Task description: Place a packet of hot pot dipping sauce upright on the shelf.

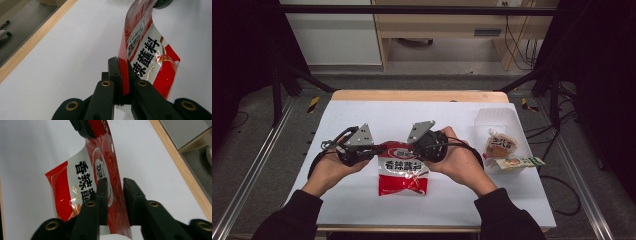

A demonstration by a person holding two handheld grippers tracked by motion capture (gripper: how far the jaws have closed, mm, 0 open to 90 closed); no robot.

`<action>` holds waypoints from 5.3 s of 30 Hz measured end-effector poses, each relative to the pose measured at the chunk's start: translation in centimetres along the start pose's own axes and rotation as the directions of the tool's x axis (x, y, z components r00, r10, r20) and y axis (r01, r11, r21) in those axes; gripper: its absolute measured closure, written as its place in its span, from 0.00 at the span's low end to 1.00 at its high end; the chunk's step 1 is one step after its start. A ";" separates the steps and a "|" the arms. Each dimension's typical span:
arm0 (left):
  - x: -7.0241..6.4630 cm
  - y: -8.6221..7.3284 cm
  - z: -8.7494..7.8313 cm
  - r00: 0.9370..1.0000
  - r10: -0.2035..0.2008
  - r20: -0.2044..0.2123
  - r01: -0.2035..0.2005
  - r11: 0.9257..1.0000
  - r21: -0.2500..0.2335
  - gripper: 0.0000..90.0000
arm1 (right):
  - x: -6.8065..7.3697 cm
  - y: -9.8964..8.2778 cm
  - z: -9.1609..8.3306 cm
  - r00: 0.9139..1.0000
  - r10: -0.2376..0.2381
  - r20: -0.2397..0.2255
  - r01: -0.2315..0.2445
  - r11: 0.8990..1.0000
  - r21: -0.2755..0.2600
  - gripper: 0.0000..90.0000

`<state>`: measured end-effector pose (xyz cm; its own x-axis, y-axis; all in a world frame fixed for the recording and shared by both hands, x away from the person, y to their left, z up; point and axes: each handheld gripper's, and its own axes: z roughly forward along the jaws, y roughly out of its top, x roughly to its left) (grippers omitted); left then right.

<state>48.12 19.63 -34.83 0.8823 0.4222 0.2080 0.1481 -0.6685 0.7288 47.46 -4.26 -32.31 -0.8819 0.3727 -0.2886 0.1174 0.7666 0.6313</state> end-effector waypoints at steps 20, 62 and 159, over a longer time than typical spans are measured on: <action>-0.9 0.4 -0.2 0.998 0.070 0.001 -0.070 0.998 -0.008 1.00 | -0.7 -0.7 0.7 0.997 -0.006 -0.081 0.014 0.995 0.098 0.79; -0.7 -0.3 -0.2 1.000 -0.001 -0.022 0.000 1.000 -0.025 0.67 | -0.8 -1.7 1.5 0.997 -0.028 -0.068 0.036 0.991 0.130 1.00; -1.7 -14.7 -1.4 0.878 -0.372 -0.302 0.369 0.927 -0.070 0.10 | -15.1 -6.3 -12.6 0.896 0.199 0.396 -0.176 0.980 -0.095 1.00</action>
<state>43.77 29.61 -44.99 0.5846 0.8041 0.1080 0.4320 -0.4211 0.7975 54.27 -21.30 -22.87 -0.5860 0.6939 -0.4183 0.2265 0.6360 0.7377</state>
